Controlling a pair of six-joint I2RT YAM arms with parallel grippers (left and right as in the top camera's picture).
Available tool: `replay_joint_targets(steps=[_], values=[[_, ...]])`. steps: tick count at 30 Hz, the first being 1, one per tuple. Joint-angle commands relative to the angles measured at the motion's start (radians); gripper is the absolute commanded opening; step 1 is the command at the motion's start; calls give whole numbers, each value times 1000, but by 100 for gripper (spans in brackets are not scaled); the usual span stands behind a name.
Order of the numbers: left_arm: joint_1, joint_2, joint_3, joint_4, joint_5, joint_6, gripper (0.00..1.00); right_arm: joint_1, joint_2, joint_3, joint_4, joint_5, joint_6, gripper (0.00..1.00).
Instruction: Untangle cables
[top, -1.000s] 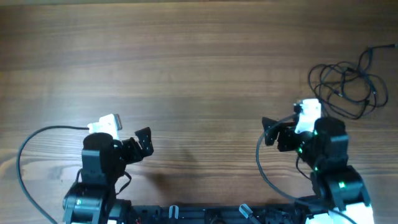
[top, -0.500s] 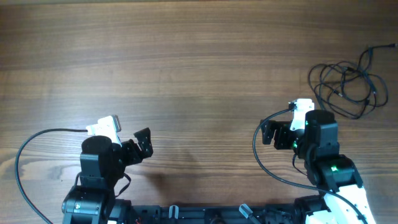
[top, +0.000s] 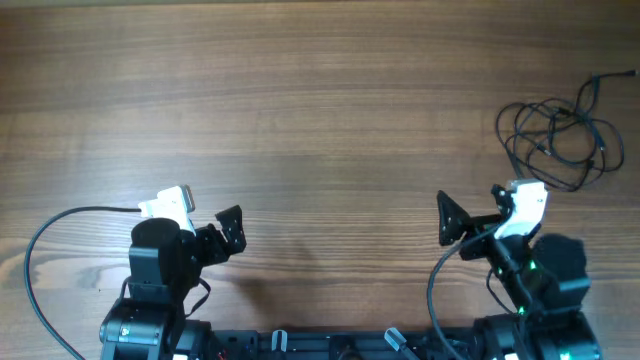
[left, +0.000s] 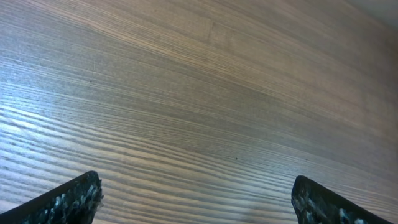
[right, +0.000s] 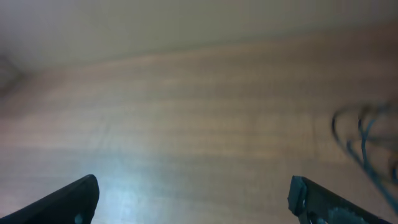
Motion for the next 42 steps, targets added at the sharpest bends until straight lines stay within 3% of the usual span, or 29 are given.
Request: replay_joint_targets(steps=[1, 4, 9, 13, 17, 19, 27, 42], values=[[-2, -5, -7, 3, 5, -9, 100, -1, -113, -145, 121, 18, -21, 100], [-2, -5, -7, 3, 5, -9, 100, -1, -223, -303, 310, -7, -20, 100], [-2, -5, -7, 3, 5, -9, 100, -8, -309, -398, 475, 82, -26, 100], [-2, -5, -7, 3, 5, -9, 100, -35, -311, -467, 642, 58, -147, 100], [-2, -5, -7, 3, 5, -9, 100, -35, -311, -466, 592, -14, -410, 99], [-2, -5, -7, 3, 5, -9, 100, -35, -311, -466, 498, -6, -410, 100], [-2, -5, -7, 3, 5, -9, 100, -110, -311, -466, 502, 14, -307, 100], [-2, -5, -7, 3, 5, -9, 100, -110, -310, -466, 500, 20, -309, 100]])
